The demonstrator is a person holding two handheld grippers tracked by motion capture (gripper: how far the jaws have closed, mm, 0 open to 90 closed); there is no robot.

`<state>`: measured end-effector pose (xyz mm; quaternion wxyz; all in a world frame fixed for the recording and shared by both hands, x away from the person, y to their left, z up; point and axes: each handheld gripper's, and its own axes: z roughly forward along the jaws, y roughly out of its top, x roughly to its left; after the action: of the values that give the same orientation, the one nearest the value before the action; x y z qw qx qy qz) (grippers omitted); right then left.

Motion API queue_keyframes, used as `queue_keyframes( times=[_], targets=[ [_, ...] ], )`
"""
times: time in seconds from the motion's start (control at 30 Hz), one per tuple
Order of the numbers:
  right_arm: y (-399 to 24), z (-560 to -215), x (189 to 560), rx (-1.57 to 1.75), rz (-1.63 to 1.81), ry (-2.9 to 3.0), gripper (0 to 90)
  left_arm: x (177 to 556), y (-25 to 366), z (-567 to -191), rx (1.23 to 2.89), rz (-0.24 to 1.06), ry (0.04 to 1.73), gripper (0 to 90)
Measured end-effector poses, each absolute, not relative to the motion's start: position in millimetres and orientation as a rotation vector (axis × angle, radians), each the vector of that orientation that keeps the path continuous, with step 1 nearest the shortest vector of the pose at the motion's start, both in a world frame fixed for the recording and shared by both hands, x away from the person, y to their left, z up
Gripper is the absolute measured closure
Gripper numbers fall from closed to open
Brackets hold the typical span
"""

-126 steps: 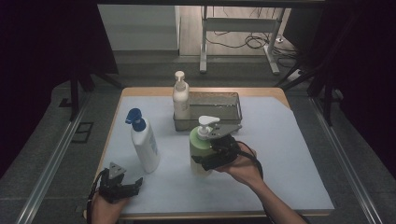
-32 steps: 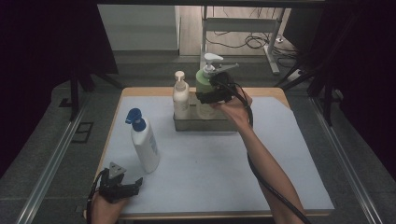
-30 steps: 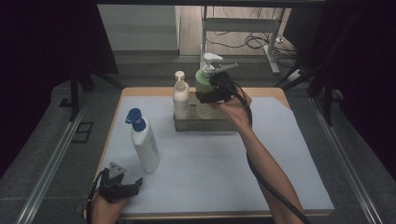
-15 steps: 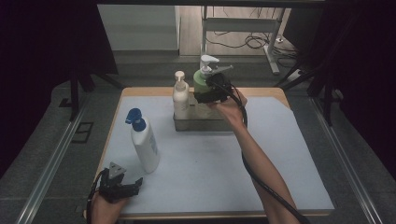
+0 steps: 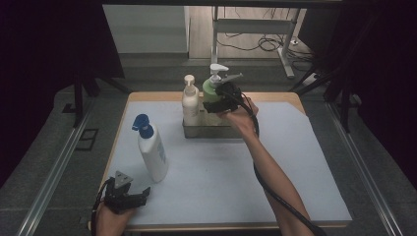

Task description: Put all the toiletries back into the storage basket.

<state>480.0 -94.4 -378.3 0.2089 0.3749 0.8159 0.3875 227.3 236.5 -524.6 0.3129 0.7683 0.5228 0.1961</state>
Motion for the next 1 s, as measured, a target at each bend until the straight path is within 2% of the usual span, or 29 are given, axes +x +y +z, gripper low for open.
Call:
queue_keyframes(
  times=[1.0],
  targets=[
    [-101.2, -414.3, 484.7, 1.089, 1.038, 2.317, 12.3, 227.3, 236.4, -524.5, 2.027, 0.517, 1.38, 12.3]
  ],
)
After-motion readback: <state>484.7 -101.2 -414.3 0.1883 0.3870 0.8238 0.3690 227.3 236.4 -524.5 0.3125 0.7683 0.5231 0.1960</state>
